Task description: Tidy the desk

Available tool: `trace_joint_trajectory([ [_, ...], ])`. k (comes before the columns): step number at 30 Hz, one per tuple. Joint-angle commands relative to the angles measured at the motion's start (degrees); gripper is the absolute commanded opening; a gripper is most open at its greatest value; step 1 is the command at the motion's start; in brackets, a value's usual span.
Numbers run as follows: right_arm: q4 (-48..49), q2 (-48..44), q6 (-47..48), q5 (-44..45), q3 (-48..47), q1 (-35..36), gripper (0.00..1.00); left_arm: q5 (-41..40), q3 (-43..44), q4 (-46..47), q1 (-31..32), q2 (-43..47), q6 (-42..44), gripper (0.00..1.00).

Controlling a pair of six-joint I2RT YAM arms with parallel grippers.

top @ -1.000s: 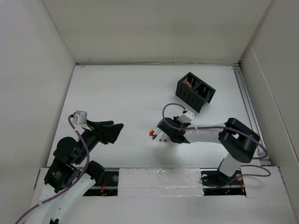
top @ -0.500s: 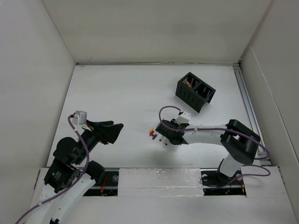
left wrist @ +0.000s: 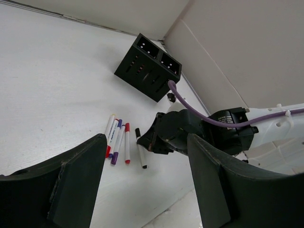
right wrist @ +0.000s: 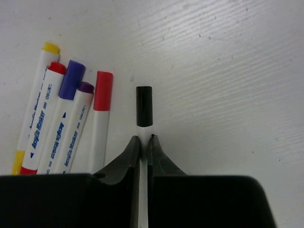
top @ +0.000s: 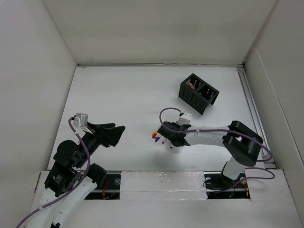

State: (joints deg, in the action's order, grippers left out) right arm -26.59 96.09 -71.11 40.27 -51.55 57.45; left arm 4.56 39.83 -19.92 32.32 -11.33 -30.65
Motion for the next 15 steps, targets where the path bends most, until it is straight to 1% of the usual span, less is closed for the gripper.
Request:
trace_joint_trajectory([
  [1,-2.5,-3.69,-2.97,-2.32,2.42,-0.15,0.0,0.63,-0.11,2.35,0.29,0.52,0.33,0.65],
  [3,-4.78,-7.22,-4.73,-0.12,3.29,0.38,0.0,0.63,-0.19,2.43,0.29,0.78,0.33,0.65],
  [4,-5.92,-13.33,-6.04,2.07,4.17,0.38,0.0,0.72,-0.2,2.61,0.29,0.7,0.33,0.65],
  [5,-5.93,-13.39,-6.06,2.09,4.18,0.38,0.0,0.72,-0.2,2.61,0.29,0.7,0.33,0.65],
  [6,-5.93,-15.48,-5.97,3.22,4.35,0.38,0.0,0.72,-0.2,2.43,0.29,0.61,0.33,0.65],
  [7,-5.76,-19.5,-5.79,4.02,4.61,0.38,0.0,0.8,-0.11,2.43,0.29,0.61,0.33,0.65],
  [10,-6.19,-26.89,-5.01,8.06,4.27,-0.84,0.0,0.63,-0.28,2.61,0.29,0.87,0.33,0.65],
  [12,-6.02,-29.72,-2.56,9.99,2.95,-2.95,0.0,0.89,-0.28,2.52,0.29,0.79,0.33,0.65],
  [13,-4.8,-30.87,-0.97,10.44,2.34,-5.74,0.0,0.81,-0.2,2.43,0.29,0.52,0.33,0.65],
  [15,-4.26,-33.25,2.8,12.19,-0.38,-9.18,0.0,0.81,-0.2,2.52,0.29,0.61,0.33,0.65],
])
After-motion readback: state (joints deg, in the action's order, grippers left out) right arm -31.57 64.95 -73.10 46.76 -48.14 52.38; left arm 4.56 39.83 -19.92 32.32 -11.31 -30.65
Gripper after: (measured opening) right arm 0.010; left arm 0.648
